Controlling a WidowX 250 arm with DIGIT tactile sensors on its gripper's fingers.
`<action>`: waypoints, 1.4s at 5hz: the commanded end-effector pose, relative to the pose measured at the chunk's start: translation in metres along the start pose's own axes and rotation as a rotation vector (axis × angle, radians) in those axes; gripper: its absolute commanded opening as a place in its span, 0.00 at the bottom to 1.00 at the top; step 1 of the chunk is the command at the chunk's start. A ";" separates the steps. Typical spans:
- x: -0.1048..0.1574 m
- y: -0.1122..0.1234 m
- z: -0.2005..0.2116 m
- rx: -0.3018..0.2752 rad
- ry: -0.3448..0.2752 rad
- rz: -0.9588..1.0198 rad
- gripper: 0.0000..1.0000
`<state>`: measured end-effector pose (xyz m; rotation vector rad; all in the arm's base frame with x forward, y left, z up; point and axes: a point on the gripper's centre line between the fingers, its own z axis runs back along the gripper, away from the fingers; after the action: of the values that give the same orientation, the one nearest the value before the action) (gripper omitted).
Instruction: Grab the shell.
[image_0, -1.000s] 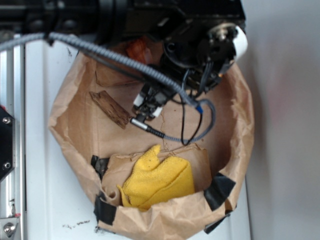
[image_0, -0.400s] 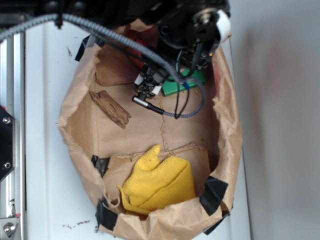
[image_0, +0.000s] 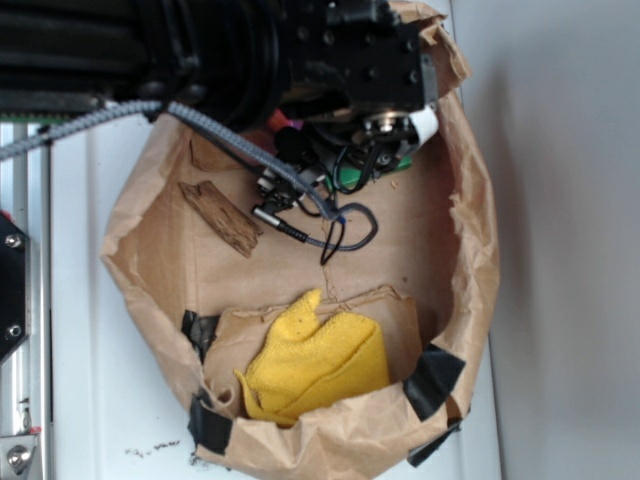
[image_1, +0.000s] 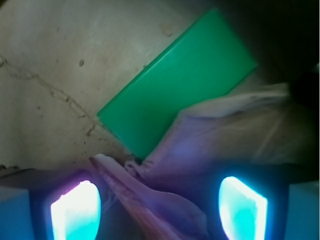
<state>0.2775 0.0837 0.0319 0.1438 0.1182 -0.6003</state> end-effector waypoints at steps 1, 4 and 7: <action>0.021 -0.013 -0.015 0.063 0.043 -0.008 1.00; 0.011 -0.009 0.004 0.032 -0.032 0.038 0.00; -0.003 -0.001 0.064 -0.043 -0.194 0.058 0.00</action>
<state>0.2764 0.0692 0.0772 -0.0023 0.0040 -0.5553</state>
